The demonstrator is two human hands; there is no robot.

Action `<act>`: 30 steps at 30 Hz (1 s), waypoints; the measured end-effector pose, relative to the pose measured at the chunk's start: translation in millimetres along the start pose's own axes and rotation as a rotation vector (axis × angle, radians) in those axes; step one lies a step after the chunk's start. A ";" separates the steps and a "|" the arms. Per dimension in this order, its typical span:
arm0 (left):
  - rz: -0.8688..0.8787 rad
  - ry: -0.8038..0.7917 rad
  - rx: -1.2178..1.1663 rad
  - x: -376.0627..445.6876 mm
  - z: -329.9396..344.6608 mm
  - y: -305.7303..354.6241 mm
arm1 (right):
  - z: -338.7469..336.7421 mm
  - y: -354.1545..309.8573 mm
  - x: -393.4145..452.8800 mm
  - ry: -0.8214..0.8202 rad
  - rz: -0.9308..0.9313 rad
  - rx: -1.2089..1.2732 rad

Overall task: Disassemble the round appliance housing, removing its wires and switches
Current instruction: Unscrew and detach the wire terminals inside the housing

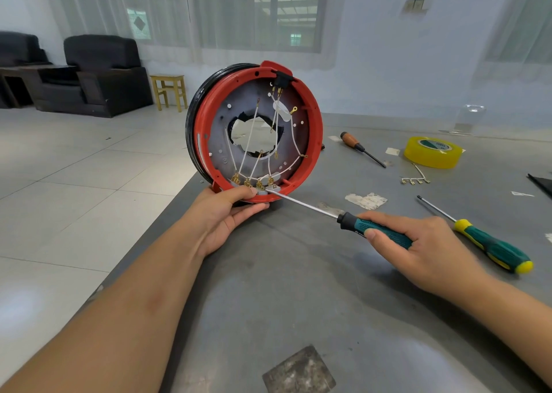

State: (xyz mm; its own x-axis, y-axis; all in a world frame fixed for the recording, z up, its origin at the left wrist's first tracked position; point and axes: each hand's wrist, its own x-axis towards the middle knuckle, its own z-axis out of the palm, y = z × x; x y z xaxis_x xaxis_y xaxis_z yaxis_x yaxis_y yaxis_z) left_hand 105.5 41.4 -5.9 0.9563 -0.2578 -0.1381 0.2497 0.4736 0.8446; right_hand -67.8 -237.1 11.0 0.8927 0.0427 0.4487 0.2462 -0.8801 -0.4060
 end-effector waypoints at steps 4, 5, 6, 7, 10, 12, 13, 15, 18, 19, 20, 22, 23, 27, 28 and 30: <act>0.005 0.026 -0.011 0.0 1.0 -0.3 | 3.0 2.3 0.1 -0.026 0.033 -0.026; 0.005 0.035 -0.018 0.0 1.0 0.0 | 4.3 2.7 -0.4 -0.035 0.039 -0.027; 0.003 0.040 -0.025 0.1 0.7 0.3 | 5.6 2.4 -0.6 -0.043 0.040 -0.026; 0.001 0.040 -0.031 0.1 0.2 0.5 | 6.8 1.8 -1.2 -0.051 0.038 -0.023; -0.007 0.032 -0.049 -0.3 -0.4 0.7 | 9.2 -0.1 -2.7 -0.084 0.024 -0.010; -0.010 0.031 -0.054 -0.1 -0.3 0.6 | 9.6 0.0 -3.0 -0.095 0.023 0.002; -0.012 0.033 -0.053 -0.1 0.0 0.7 | 9.7 0.3 -3.0 -0.099 0.023 0.003; -0.014 0.039 -0.048 0.2 0.7 0.5 | 10.0 0.4 -2.7 -0.104 0.023 0.007; -0.006 0.038 -0.041 0.0 0.6 0.6 | 10.1 -0.5 -2.6 -0.101 0.030 0.026; -0.006 0.037 -0.040 -0.1 0.6 0.7 | 10.3 -0.9 -2.7 -0.101 0.038 0.032; -0.007 0.037 -0.041 -0.3 0.5 0.7 | 10.4 -1.3 -2.8 -0.103 0.048 0.040; -0.008 0.041 -0.052 -0.7 0.6 0.8 | 12.0 -1.6 -2.7 -0.118 0.070 0.070; -0.008 0.041 -0.057 -1.0 0.5 0.9 | 13.2 -1.2 -2.8 -0.127 0.080 0.093; -0.015 0.036 -0.065 -1.8 0.8 1.2 | 16.8 1.8 -2.6 -0.130 0.111 0.141; -0.016 0.037 -0.065 -1.6 0.8 1.2 | 16.9 2.5 -2.4 -0.125 0.115 0.150; -0.019 0.038 -0.065 -1.4 0.9 0.8 | 16.3 3.5 -2.1 -0.122 0.122 0.161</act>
State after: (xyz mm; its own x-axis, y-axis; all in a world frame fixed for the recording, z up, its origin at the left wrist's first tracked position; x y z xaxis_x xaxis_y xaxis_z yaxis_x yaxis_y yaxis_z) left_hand 104.2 41.4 -4.6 0.9562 -0.2353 -0.1743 0.2757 0.5228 0.8067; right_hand -62.7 -232.5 -4.4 0.9561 0.0059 0.2928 0.1818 -0.7958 -0.5777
